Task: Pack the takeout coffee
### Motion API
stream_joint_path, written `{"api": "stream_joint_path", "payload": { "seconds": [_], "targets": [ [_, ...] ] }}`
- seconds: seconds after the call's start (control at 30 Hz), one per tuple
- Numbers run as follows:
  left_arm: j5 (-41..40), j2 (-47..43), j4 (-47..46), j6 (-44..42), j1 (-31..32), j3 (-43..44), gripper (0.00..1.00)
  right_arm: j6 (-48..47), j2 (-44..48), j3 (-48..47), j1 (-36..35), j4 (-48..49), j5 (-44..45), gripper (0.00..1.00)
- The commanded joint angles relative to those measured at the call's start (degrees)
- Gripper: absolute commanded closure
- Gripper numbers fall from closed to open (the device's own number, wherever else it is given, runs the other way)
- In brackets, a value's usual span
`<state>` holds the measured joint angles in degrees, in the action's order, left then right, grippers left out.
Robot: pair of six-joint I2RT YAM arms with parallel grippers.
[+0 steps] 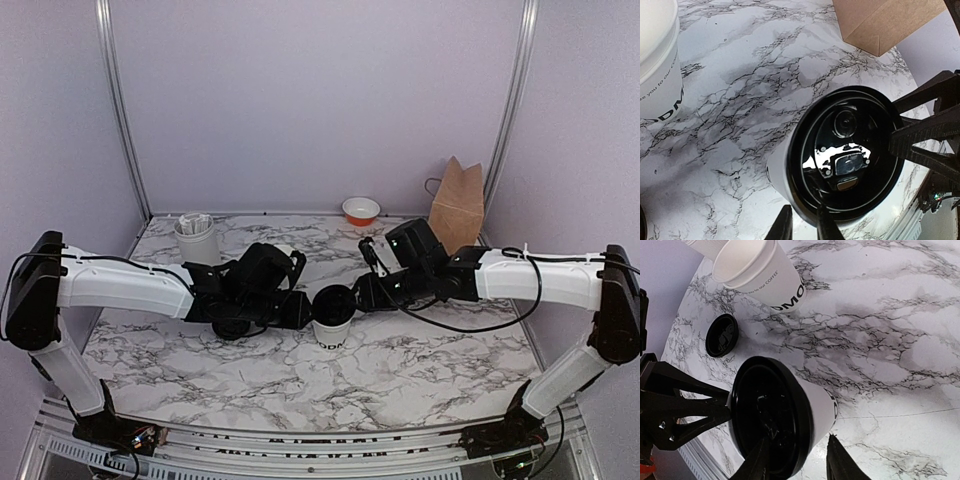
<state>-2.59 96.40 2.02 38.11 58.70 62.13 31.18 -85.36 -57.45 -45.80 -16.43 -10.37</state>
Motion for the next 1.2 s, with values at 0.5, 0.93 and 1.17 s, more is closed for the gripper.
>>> {"api": "stream_joint_path", "payload": {
  "seconds": [0.5, 0.93, 1.17],
  "targets": [
    [-0.3, 1.8, 2.8, -1.6, 0.5, 3.8, 0.81, -1.7, -0.9, -4.2, -1.7, 0.2, -0.2, 0.69],
    [-0.3, 2.0, 3.0, -1.6, 0.6, 4.2, 0.81, -3.8, -0.7, -3.6, -5.3, 0.5, 4.6, 0.76],
    [-0.4, 1.9, 3.2, -1.5, 0.6, 4.4, 0.81, -4.3, -0.1, -2.7, -5.9, 0.8, 9.1, 0.84]
  ]
}}
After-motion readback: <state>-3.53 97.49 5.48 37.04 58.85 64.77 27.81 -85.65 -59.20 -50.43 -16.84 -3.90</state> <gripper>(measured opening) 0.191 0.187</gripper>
